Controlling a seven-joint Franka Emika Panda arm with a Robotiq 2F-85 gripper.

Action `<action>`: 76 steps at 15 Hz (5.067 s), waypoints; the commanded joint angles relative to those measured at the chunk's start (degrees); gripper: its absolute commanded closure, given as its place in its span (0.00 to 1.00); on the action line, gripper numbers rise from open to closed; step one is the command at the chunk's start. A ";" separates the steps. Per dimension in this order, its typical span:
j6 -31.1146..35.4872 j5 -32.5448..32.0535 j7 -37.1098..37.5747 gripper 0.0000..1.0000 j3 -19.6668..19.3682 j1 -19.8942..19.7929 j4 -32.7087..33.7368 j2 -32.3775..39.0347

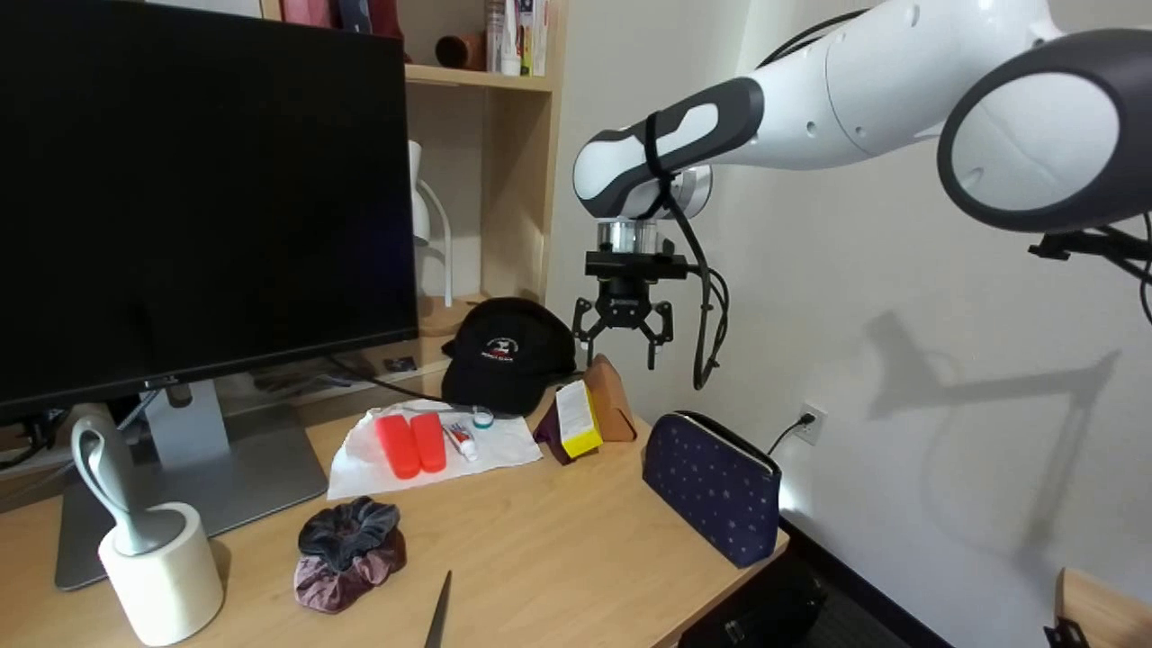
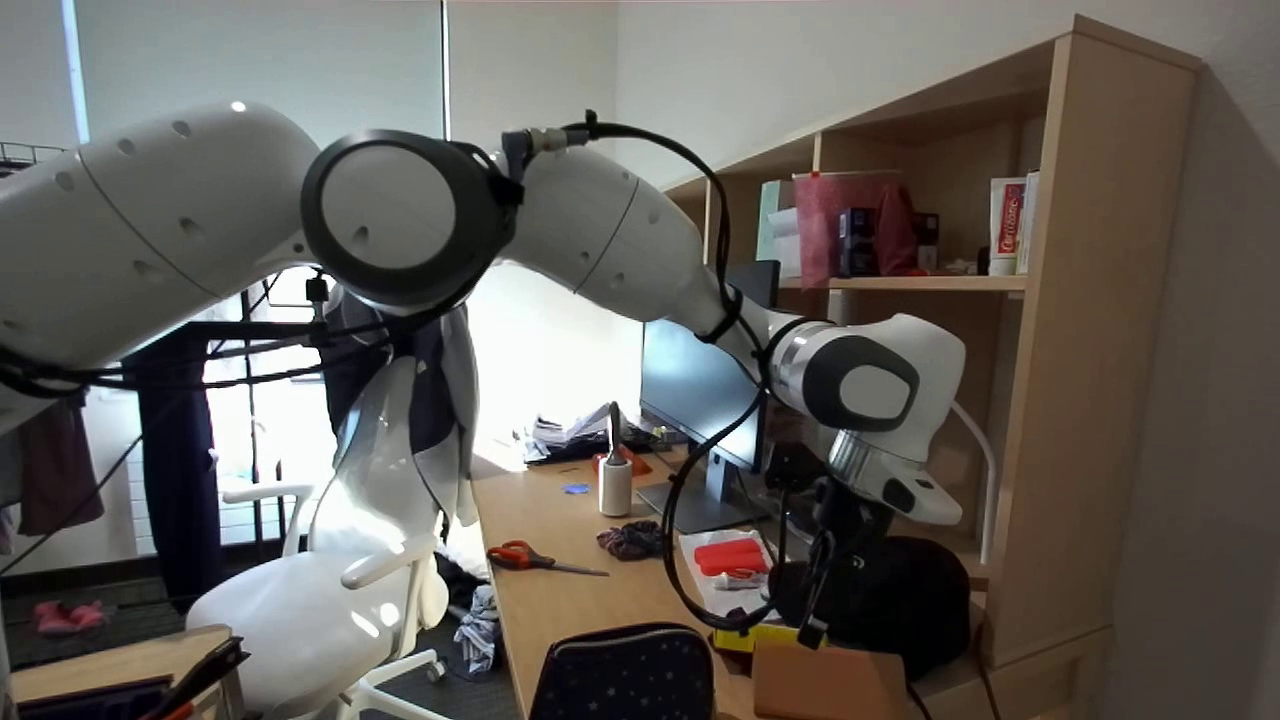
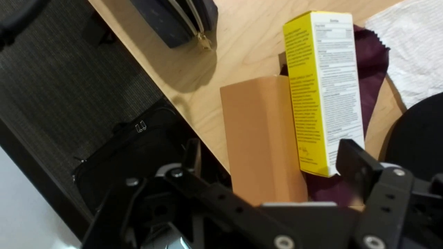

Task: Move the brown paper weight forward

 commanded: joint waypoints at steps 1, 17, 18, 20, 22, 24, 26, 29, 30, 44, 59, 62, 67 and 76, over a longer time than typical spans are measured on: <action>-1.90 1.56 3.60 0.00 0.46 -1.15 6.61 3.91; 17.49 -0.34 2.92 0.00 -2.68 1.41 3.15 7.55; 19.56 -0.66 3.43 0.00 -3.26 1.89 2.57 7.93; 23.65 -1.46 4.15 0.00 -4.61 3.20 0.76 8.11; 26.44 -1.85 4.11 0.00 -5.74 4.36 -1.41 7.67; 27.82 -1.68 3.82 0.00 -6.45 5.39 -3.33 7.15; 28.49 -1.27 3.11 0.00 -6.77 6.17 -4.52 6.95; 28.46 -1.17 3.15 0.33 -7.64 7.24 -5.46 6.87; 28.18 -2.68 3.44 0.41 -6.23 6.18 -5.11 6.79; 29.92 -1.97 -5.59 0.69 -4.01 2.83 -13.94 -5.66; 27.70 -15.31 -9.90 0.44 -2.46 11.96 -27.19 -18.79; 27.74 -15.26 -9.89 0.44 -2.47 11.65 -27.07 -18.56; 27.57 -17.18 -9.19 0.69 -2.96 12.88 -27.18 -17.93; 32.66 -26.55 1.86 0.69 -4.13 23.60 -35.87 -17.43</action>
